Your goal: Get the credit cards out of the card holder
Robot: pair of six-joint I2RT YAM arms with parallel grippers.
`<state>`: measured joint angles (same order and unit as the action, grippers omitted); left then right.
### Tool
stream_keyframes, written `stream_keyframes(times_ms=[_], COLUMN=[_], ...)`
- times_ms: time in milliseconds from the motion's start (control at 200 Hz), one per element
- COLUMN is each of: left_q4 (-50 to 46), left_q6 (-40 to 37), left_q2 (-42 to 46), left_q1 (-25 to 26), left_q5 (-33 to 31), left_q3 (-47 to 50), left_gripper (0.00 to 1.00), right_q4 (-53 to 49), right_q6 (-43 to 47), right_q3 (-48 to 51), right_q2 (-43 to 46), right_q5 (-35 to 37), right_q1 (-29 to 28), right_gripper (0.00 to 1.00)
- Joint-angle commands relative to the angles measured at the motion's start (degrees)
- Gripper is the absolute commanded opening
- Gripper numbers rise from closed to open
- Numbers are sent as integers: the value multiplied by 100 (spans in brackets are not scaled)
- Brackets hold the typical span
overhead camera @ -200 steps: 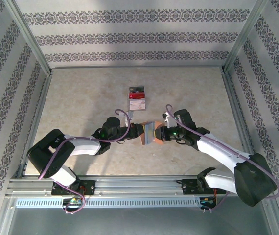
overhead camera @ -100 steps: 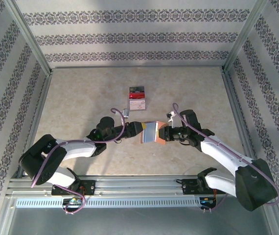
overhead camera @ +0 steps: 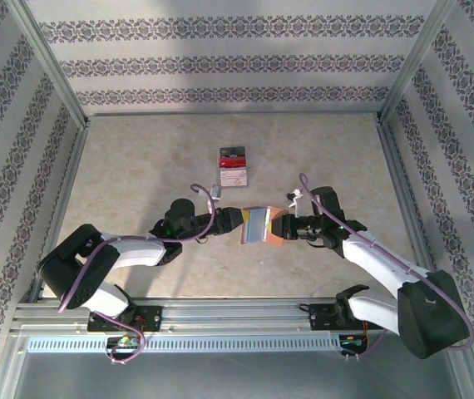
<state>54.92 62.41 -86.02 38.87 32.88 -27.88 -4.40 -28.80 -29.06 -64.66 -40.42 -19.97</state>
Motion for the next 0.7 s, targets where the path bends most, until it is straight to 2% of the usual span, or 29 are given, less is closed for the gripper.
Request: stream_keyframes(times_ms=[0,275,490,695], left_q4=[274,205,210,274], left_q6=[-45,-93,-111,-89], left_q2=[-63,-159,-161,-128], left_q1=[-46,-38,-38,-38], left_q5=[127,148,157,183], left_q3=[-31,-75,-78,-55], left_gripper=[33,29,22,22], right_q4=[242,457,462,444], right_q6=[-99,-207,-227,-181], right_q3=[42,80,89,102], right_q2=[41,15,42,-18], right_q5=[-246,-413,-406,-361], right_q1=[54,61,63,73], right_gripper=[0,0,0,0])
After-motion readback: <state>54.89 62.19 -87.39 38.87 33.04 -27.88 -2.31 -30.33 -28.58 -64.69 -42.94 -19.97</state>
